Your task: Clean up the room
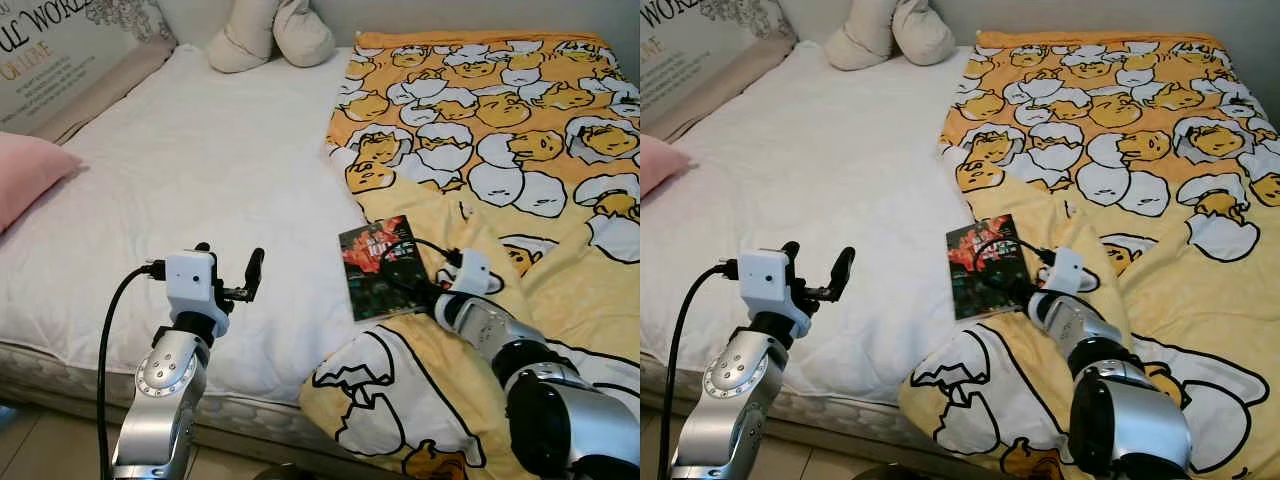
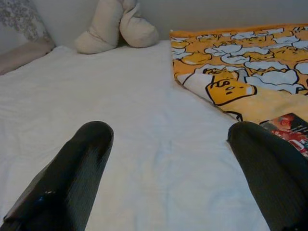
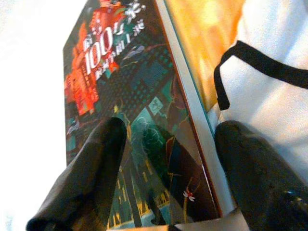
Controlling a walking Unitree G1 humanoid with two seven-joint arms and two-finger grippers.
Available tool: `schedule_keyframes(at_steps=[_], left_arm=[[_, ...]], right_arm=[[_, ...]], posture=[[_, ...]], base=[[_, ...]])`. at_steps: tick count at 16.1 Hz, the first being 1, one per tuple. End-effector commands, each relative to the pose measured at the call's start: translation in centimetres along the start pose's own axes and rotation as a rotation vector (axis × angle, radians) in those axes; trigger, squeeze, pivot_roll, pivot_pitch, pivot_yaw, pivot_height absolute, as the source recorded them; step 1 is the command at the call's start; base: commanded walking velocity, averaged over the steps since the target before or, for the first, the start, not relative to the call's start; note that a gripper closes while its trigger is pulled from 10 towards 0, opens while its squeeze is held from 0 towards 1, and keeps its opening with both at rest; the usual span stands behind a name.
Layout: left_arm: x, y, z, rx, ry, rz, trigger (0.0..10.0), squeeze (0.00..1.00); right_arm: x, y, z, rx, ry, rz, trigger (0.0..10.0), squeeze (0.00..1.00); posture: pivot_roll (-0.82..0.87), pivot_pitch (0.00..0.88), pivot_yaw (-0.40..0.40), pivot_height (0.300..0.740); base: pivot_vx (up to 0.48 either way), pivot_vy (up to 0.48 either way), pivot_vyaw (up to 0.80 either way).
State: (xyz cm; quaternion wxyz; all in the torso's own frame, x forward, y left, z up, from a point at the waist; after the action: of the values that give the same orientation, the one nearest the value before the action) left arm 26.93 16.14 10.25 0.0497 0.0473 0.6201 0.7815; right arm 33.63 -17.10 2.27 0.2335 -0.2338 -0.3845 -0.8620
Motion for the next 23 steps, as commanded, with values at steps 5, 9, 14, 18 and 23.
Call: schedule_keyframes(at_steps=[5,9,14,18,23], left_arm=[[-0.4,-0.3,-0.5,0.018,-0.012,0.012,10.0,0.0],[-0.6,-0.3,-0.6,0.021,-0.017,0.009,10.0,0.0],[-0.9,-0.3,-0.8,0.022,-0.022,0.005,10.0,0.0],[-1.0,-0.3,-1.0,0.019,-0.022,0.001,10.0,0.0],[-0.6,-0.1,-2.4,-0.027,-0.244,-0.028,10.0,0.0]], right_arm=[[-0.6,-1.2,2.4,0.018,0.09,0.042,0.0,0.0],[-0.6,1.6,6.3,0.195,0.232,-0.099,0.0,0.0],[0.2,3.6,10.6,0.355,0.379,-0.252,0.0,0.0],[0.4,3.2,10.1,0.423,0.368,-0.279,0.0,0.0],[-0.1,2.2,7.5,0.436,0.262,-0.243,0.0,0.0]], posture=[[0.0,0.0,0.125,0.74],[-0.01,0.0,0.126,0.74],[-0.02,0.0,0.125,0.74],[-0.02,0.0,0.121,0.74],[-0.02,0.0,0.124,0.74]], base=[[0.0,0.0,0.0],[0.0,0.0,0.0],[0.0,0.0,0.0],[0.0,0.0,0.0],[0.0,0.0,0.0]])
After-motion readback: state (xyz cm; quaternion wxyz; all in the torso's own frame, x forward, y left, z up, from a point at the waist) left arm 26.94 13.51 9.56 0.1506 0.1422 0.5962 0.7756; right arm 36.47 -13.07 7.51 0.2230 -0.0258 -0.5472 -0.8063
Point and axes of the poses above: a point about 5 cm out from each wrist's last joint towards the gripper, its own x axis pointing back from the gripper into the wrist, its own y axis along the axis of the wrist's last joint, z = x × y, the point moved 1 cm from there along -x, pointing out of the wrist towards the gripper, and after that the axes turned 14 degrees about -x, right-handed, at the moved point
